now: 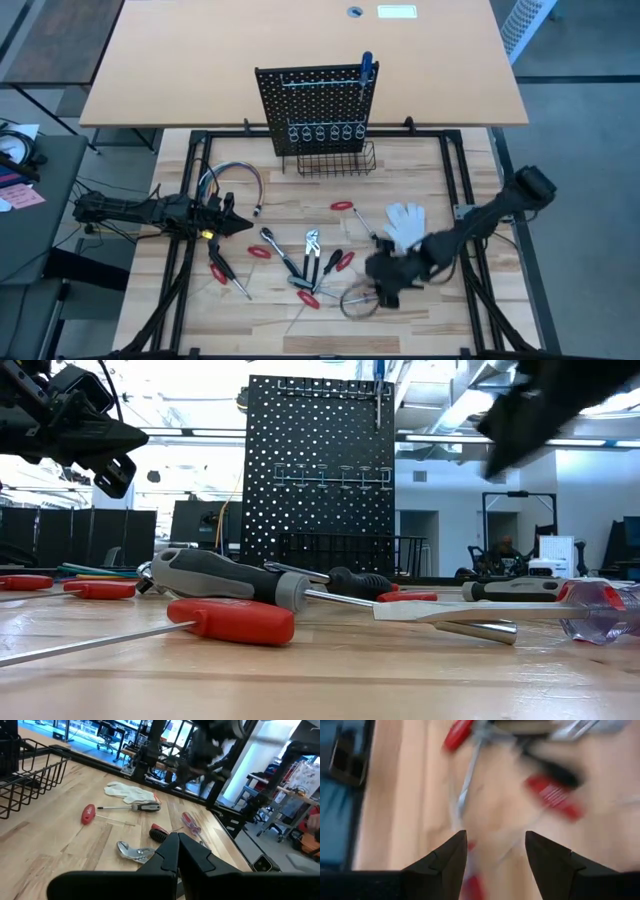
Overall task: Hang tools onto peg board
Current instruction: Hang the red flathead screw on the black pegboard
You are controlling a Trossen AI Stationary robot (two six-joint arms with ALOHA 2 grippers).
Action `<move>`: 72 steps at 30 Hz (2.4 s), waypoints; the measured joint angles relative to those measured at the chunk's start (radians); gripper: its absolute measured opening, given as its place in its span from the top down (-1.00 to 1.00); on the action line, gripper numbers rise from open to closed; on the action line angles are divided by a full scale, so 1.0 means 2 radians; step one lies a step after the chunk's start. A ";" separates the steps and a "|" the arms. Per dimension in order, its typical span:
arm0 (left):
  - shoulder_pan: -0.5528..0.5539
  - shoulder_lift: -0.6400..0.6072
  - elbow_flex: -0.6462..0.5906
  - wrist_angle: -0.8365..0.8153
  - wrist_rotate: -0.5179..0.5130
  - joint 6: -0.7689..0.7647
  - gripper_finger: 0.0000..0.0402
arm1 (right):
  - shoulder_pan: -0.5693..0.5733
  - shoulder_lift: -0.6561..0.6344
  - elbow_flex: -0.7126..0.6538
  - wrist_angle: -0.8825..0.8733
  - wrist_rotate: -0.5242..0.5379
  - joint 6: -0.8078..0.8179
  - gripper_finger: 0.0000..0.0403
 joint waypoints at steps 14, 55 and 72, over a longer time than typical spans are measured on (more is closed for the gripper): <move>-0.037 0.016 0.000 0.041 -0.068 0.070 1.00 | 0.064 0.133 0.021 -0.007 -0.020 0.063 -0.03; -0.146 0.824 0.486 0.010 -0.193 0.368 0.99 | -0.055 0.100 0.193 -0.260 -0.032 0.065 0.42; -0.163 0.790 0.497 -0.046 -0.247 0.340 0.41 | -0.060 0.095 0.194 -0.285 -0.024 0.119 0.42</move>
